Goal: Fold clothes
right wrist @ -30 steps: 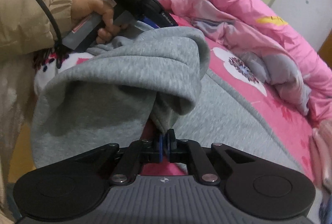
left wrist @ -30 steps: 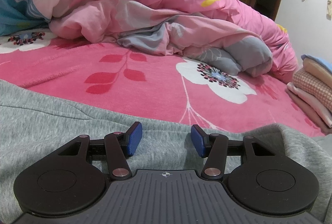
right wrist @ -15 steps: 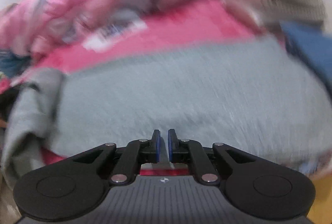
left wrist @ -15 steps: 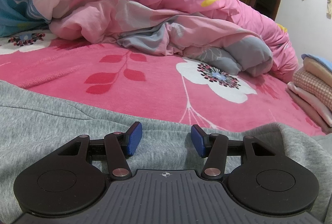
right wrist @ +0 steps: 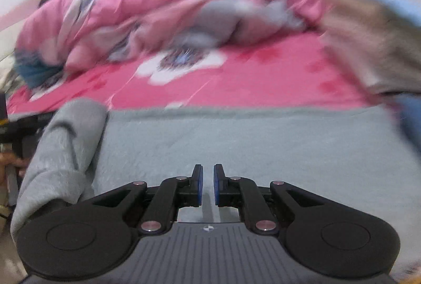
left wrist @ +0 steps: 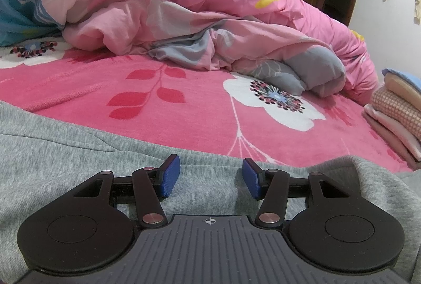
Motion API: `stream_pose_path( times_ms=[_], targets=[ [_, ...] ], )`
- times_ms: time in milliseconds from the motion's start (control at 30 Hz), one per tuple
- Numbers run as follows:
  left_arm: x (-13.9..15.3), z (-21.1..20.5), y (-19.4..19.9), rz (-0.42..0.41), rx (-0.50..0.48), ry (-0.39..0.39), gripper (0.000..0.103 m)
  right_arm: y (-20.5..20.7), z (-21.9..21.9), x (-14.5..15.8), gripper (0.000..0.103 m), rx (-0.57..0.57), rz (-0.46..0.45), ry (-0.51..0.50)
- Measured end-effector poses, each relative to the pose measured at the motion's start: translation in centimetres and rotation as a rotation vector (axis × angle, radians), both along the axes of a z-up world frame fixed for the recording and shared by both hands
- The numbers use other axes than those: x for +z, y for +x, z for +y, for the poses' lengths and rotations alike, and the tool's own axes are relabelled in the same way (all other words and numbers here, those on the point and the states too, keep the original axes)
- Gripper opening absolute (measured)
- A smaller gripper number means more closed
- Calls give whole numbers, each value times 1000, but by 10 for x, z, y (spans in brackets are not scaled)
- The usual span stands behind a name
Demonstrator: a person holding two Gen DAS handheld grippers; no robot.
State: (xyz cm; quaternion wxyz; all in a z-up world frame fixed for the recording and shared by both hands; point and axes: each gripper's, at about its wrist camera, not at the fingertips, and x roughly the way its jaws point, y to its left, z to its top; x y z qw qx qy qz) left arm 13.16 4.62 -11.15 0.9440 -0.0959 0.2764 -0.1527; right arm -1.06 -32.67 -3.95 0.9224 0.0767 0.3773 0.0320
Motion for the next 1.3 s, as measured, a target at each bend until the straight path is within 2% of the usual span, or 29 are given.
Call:
stream_pose_path(
  times_ms=[67, 167, 267, 300, 400, 433, 500, 567, 667, 733, 800, 867, 967, 1033, 1067, 1133, 1200, 1233, 1300],
  targets=[
    [0, 1, 0, 2, 0, -8, 52, -1, -24, -15, 7, -69, 50, 24],
    [0, -1, 0, 3, -2, -1, 53, -32, -89, -20, 6, -279, 54, 42],
    [0, -2, 0, 2, -4, 11, 54, -58, -149, -12, 7, -523, 63, 32],
    [0, -3, 0, 1, -4, 13, 55, -57, -151, -5, 10, -531, 47, 10],
    [0, -2, 0, 0, -4, 15, 55, -25, -117, 6, 14, -388, -29, -49],
    [-1, -2, 0, -1, -4, 15, 55, -8, -103, 3, 18, -324, -40, -30],
    [-1, -2, 0, -2, -5, 13, 56, 31, -78, -6, 19, -200, -34, 40],
    [-1, -1, 1, -3, -7, 7, 56, 62, -62, -20, 19, -143, -4, 113],
    [-1, -1, 1, -1, -8, 0, 56, 81, -69, -37, 15, -181, 53, 178],
    [-1, -1, 1, -1, -8, -1, 56, 66, -93, -36, 14, -288, 56, 159],
    [-1, -1, 1, 0, -8, -2, 56, 40, -105, -22, 17, -459, 68, -9],
    [-1, 0, 1, 1, -8, -3, 56, 15, -102, -8, 19, -524, 61, -125],
    [-1, 0, 2, 1, -8, -1, 56, -17, -66, 13, 27, -390, 19, -51],
    [-1, 0, 1, 0, -7, -1, 56, -31, -13, 25, 43, -184, -16, -15],
    [-1, 0, 2, 0, -7, -2, 56, -37, 13, 29, 46, -74, -29, 9],
    [-1, 0, 2, 0, -6, -6, 56, -45, 60, 34, 61, 145, -30, 95],
    [-1, 1, 2, 0, -6, -12, 56, -57, 100, 36, 69, 311, -21, 167],
    [-2, 1, 2, 0, -6, -17, 56, -61, 114, 34, 75, 352, 0, 177],
    [-2, 2, 2, 1, -5, -20, 56, -68, 137, 25, 77, 393, 51, 174]
  ],
)
